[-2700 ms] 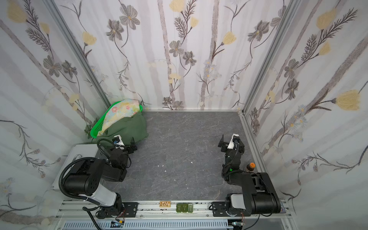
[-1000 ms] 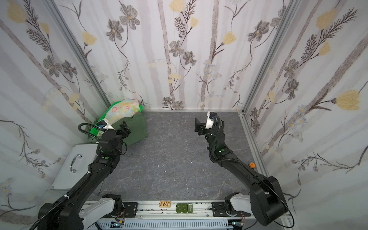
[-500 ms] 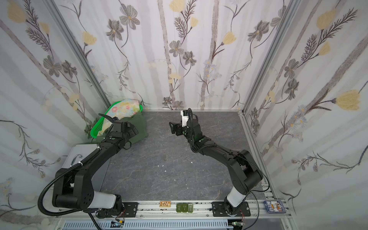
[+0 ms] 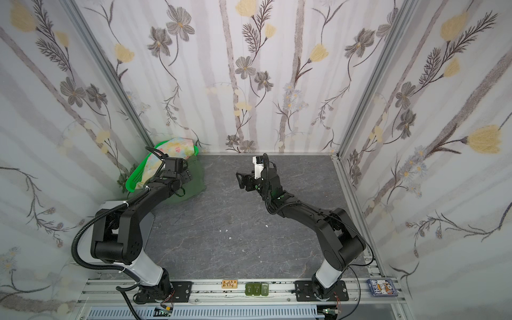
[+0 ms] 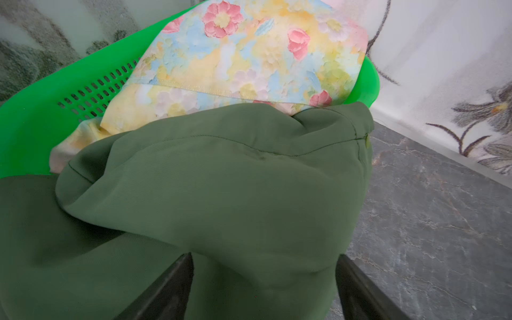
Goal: Fold and stack skirts
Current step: Pick up the skirt from the basket.
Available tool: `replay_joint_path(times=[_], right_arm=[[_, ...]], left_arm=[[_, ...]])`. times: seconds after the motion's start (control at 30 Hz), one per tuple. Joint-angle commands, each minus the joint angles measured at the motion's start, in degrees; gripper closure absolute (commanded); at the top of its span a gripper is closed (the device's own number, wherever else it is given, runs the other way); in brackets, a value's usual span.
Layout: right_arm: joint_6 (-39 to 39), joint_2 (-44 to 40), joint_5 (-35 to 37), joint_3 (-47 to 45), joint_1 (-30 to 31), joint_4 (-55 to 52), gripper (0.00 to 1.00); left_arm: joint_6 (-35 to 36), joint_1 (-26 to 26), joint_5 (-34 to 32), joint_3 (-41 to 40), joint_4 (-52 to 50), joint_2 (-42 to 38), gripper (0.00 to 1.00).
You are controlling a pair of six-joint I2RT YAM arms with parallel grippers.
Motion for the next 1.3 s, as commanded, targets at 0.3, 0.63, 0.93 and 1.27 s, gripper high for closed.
replay_joint_path(times=[0.3,0.63,0.93,1.27], right_arm=[[2.18,-0.49,0.76,-1.24,-0.9,3.38,0.14],[2.49,-1.78,1.34,-2.61,-1.31,4.0,0.14],[2.3,-4.39,2.16,-4.12,-1.47,3.55,0.14],[0.75,-11.35,5.27,-7.06,-2.21,1.05,0.14]], left_arm=[[1.5,0.55,-3.6,1.63,-1.09,2.69,0.51],[1.68,0.55,-3.02,3.37,-1.07,1.24,1.0],[1.32,-0.86,1.81,4.49,-1.33,-11.13,1.0],[-3.08,-4.99,16.09,8.36,-3.09,-22.97,1.0]])
